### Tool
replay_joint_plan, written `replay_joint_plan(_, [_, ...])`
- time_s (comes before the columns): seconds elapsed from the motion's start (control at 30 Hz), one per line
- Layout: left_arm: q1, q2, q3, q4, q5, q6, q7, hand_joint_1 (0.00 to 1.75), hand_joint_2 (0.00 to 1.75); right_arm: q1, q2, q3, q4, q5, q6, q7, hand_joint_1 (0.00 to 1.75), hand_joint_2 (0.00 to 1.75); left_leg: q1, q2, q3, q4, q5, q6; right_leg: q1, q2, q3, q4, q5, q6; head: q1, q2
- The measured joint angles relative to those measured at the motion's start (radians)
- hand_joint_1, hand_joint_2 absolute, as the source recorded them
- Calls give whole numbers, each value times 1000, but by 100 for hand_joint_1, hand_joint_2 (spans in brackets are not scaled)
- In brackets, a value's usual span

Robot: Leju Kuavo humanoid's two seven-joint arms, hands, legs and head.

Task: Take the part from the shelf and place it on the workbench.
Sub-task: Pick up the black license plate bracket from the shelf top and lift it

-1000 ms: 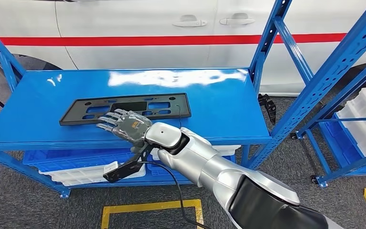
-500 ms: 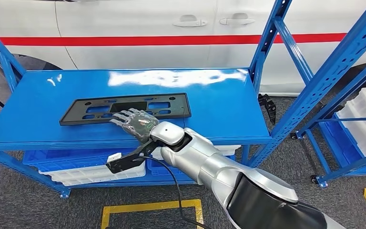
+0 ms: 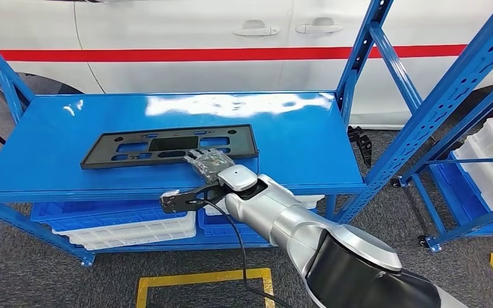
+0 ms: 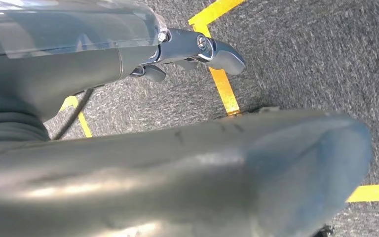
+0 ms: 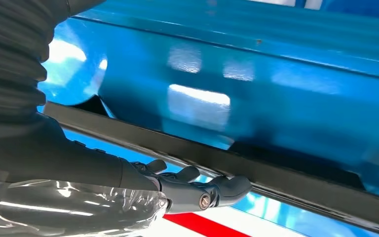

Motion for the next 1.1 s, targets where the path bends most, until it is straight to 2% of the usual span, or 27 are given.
replay_joint_plan(0.53, [-3, -7, -17, 0, -16, -4, 16, 0, 0, -49, 0, -3, 68, 33, -122, -2, 0, 175, 0, 0, 0, 0, 0, 0, 0, 0, 0, 0, 0, 0, 0, 0])
replay_joint_plan(0.83, [-5, -8, -17, 0, 1, -41, -47, 0, 0, -58, 2, -12, 68, 55, -131, -32, 0, 175, 0, 0, 0, 0, 0, 0, 0, 0, 0, 0, 0, 0, 0, 0])
replay_joint_plan(1.1, [-5, -8, -16, 0, 18, -32, -51, 0, 0, -57, 5, -12, 68, 62, -128, -41, 0, 175, 0, 0, 0, 0, 0, 0, 0, 0, 0, 0, 0, 0, 0, 0])
